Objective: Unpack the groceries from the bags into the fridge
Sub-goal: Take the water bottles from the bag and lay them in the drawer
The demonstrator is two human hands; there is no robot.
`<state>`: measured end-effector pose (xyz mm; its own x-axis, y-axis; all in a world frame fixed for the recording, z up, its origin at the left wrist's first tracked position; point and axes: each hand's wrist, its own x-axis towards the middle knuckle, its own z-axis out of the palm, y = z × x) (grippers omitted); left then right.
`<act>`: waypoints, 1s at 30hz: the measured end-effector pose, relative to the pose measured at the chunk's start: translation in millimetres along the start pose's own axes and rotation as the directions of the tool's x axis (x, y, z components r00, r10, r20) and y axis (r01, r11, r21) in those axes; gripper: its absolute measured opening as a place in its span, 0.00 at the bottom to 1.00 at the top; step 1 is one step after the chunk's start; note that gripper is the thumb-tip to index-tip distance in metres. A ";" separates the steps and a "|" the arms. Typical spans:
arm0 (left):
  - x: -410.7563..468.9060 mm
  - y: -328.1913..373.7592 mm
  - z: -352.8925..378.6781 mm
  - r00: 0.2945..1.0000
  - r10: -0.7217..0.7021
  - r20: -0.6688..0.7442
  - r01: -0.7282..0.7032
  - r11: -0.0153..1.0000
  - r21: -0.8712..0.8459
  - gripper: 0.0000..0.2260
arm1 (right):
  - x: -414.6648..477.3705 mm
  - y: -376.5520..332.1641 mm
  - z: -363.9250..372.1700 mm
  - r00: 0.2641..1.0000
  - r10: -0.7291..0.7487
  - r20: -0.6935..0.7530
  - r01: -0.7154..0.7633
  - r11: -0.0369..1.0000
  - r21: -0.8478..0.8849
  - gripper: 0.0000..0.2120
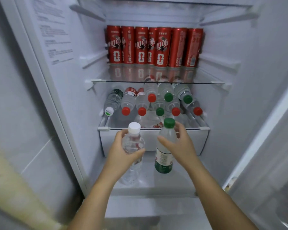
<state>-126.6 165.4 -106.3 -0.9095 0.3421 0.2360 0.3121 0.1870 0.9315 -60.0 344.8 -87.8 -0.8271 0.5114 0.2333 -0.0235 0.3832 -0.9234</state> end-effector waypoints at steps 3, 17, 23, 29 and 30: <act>12.9 13.2 -4.8 0.998 0.066 0.012 -0.066 0.996 0.060 0.17 | 16.3 -15.6 -4.7 0.988 -0.136 -0.068 0.124 0.979 -0.163 0.07; 38.0 16.0 -1.9 0.997 0.046 -0.064 -0.043 0.998 0.041 0.08 | 30.7 -44.3 -18.6 0.994 -0.106 0.019 0.106 0.935 -0.339 0.14; 41.5 8.9 -27.5 0.964 0.039 -0.263 -0.038 0.999 0.010 0.08 | 21.1 -83.5 -35.3 0.958 -0.195 -0.210 0.213 0.975 0.067 0.08; 50.2 8.8 -43.4 0.944 0.039 -0.326 -0.005 0.994 0.106 0.12 | 11.7 -87.7 7.6 0.928 -0.236 -0.288 0.327 0.887 0.327 0.06; 52.3 7.8 -45.4 0.942 0.045 -0.333 -0.002 0.992 0.127 0.14 | 11.2 -85.7 14.9 0.927 -0.232 -0.296 0.334 0.869 0.365 0.07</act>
<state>-184.2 142.9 -74.1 -0.9341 0.0236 0.3562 0.3464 0.3018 0.8882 -75.7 306.2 -10.6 -0.5947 0.6127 0.5205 -0.5018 0.2230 -0.8358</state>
